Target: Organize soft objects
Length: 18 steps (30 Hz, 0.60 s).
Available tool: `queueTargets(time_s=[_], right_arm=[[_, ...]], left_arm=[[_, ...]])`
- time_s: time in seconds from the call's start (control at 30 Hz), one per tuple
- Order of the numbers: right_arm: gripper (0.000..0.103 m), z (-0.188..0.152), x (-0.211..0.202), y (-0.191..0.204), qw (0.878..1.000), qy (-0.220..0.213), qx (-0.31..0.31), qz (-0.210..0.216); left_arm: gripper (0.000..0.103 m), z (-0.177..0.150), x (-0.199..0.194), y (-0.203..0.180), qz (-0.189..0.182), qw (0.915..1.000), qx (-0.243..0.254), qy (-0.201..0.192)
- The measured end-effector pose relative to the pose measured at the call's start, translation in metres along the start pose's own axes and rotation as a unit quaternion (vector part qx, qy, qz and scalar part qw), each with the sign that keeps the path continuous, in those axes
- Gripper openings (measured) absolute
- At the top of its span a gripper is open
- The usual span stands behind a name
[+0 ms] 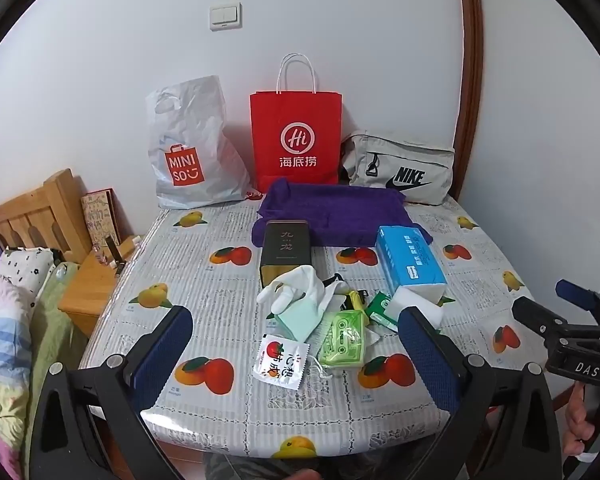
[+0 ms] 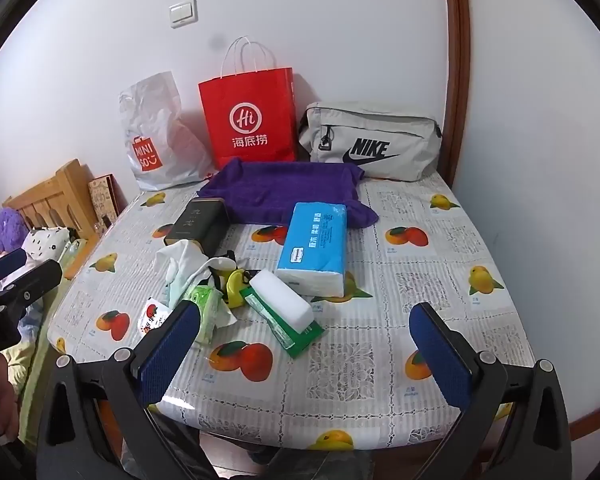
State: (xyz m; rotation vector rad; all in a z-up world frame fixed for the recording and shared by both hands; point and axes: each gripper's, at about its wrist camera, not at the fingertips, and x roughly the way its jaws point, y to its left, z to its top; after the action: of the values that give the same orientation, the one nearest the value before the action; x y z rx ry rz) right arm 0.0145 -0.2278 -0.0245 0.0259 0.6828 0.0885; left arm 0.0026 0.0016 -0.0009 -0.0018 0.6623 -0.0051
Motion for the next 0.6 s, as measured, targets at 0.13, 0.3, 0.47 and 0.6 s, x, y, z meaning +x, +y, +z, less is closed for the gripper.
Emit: queueTargets(time_s=[0.13, 0.3, 0.47, 0.6], right_arm=[[0.103, -0.001, -0.002, 0.002, 1.0, 0.0, 0.003, 0.0], [0.103, 0.0, -0.002, 0.0, 1.0, 0.0, 0.007, 0.006], [0.103, -0.001, -0.004, 0.0, 1.0, -0.001, 0.006, 0.008], [0.103, 0.0, -0.006, 0.004, 1.0, -0.004, 0.0, 0.007]], left_arm=[[0.103, 0.002, 0.005, 0.001, -0.006, 0.9999, -0.009, 0.006], [0.103, 0.005, -0.002, 0.001, -0.003, 1.0, -0.007, -0.004], [0.103, 0.002, -0.004, 0.002, 0.0, 1.0, -0.001, -0.006], [0.103, 0.002, -0.003, 0.002, 0.002, 1.0, 0.002, -0.005]])
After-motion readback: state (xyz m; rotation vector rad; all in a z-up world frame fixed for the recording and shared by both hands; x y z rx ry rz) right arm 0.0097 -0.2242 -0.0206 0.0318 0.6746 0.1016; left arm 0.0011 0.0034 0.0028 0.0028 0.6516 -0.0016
